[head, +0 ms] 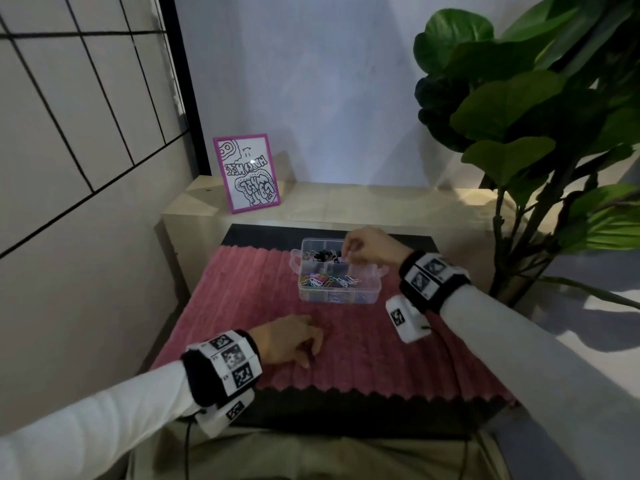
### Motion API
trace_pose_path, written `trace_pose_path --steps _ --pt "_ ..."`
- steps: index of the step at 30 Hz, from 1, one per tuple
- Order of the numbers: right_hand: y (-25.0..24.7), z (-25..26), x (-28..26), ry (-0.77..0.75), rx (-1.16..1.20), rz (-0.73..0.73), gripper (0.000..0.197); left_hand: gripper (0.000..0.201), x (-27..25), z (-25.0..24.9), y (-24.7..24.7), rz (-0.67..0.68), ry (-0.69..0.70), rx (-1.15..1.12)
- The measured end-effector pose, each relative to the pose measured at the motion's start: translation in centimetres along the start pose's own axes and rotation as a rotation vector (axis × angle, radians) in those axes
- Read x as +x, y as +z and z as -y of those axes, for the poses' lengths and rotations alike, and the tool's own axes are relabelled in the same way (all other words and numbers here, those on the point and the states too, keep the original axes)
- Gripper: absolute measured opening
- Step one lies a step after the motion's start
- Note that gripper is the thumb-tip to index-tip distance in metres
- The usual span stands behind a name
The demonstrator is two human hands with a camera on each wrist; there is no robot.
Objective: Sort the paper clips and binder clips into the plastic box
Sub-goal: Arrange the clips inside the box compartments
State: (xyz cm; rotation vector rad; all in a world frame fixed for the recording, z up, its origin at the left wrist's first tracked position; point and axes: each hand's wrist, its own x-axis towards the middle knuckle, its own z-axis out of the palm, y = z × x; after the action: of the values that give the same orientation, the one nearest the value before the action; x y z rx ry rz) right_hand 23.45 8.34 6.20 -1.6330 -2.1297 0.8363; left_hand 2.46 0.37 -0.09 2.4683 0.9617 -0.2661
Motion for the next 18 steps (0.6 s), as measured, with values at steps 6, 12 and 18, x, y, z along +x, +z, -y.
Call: trace_pose_path --steps 6,12,18 --pt "-0.2 -1.3 1.6 0.085 -0.127 -0.081 0.042 0.013 -0.3 1.0 -0.7 0.015 -0.028 -0.302" --pt "0.1 -6.2 -2.3 0.366 -0.300 -0.212 0.049 0.018 -3.6 5.0 -6.4 -0.336 -0.107 -0.624" --pt "2.9 -7.2 -3.5 0.347 0.176 -0.006 0.027 0.018 -3.2 6.1 -11.9 -0.627 -0.102 -0.746"
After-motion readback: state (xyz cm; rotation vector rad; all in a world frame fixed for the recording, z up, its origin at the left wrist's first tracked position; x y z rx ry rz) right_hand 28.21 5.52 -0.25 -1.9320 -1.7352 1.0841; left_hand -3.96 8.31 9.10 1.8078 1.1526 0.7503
